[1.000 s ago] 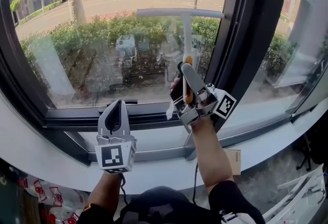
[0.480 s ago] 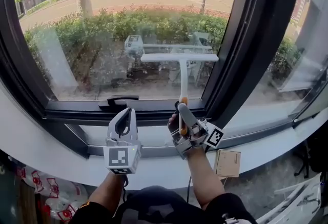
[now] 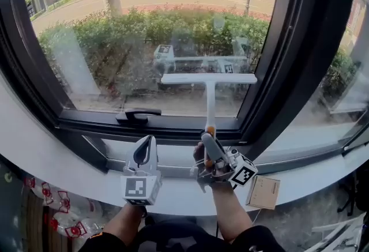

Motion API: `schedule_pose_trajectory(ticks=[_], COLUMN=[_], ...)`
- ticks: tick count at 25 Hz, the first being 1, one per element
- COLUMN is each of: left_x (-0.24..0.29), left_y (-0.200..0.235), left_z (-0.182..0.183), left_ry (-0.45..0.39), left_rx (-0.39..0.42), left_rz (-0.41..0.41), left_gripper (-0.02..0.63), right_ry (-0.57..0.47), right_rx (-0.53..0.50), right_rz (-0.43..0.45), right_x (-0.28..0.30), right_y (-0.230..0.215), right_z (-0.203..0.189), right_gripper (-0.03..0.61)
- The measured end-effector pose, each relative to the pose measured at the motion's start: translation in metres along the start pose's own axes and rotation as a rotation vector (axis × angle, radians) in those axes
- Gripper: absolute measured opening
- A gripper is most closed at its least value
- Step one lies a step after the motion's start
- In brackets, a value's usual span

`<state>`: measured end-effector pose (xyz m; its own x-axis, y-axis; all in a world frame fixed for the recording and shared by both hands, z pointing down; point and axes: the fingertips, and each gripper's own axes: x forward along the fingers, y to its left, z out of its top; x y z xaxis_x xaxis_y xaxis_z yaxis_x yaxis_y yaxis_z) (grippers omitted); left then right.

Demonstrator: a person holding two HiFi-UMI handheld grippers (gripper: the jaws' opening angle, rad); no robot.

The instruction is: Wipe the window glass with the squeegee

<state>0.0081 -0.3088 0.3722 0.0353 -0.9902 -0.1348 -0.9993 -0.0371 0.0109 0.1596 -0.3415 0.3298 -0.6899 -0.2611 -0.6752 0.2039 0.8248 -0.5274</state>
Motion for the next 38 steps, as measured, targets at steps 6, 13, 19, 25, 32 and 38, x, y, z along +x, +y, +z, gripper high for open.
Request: schedule_pose_trajectory(ticks=[6,13,19,25,32,38], left_x=[-0.035,-0.098,-0.142,-0.160,-0.162,-0.153], left_y=[0.067,0.184,0.300,0.354,0.380,0.374], left_z=[-0.010,0.000,0.014,0.047,0.088,0.083], left_ry=[0.024,0.014,-0.025,-0.059,-0.118,-0.145], left_rx=[0.034,0.068,0.046,0.098,0.154,0.121], left_rz=[0.125,0.214,0.288,0.246,0.253,0.201], left_gripper=[0.018,0.018,0.018,0.018,0.018,0.018], right_ry=[0.038,0.076,0.176,0.179,0.110,0.109], right_rx=[-0.009,0.025,0.057,0.029,0.064,0.063], right_rz=[-0.032,-0.048,0.022,0.049,0.022,0.007], right_x=[0.021,0.084,0.174,0.260,0.320,0.327], right_y=[0.005,0.037,0.045,0.048,0.029,0.021], right_z=[-0.053,-0.150,-0.256,-0.311,-0.309,-0.319], right_gripper=[0.049,0.049,0.049,0.049,0.049,0.049])
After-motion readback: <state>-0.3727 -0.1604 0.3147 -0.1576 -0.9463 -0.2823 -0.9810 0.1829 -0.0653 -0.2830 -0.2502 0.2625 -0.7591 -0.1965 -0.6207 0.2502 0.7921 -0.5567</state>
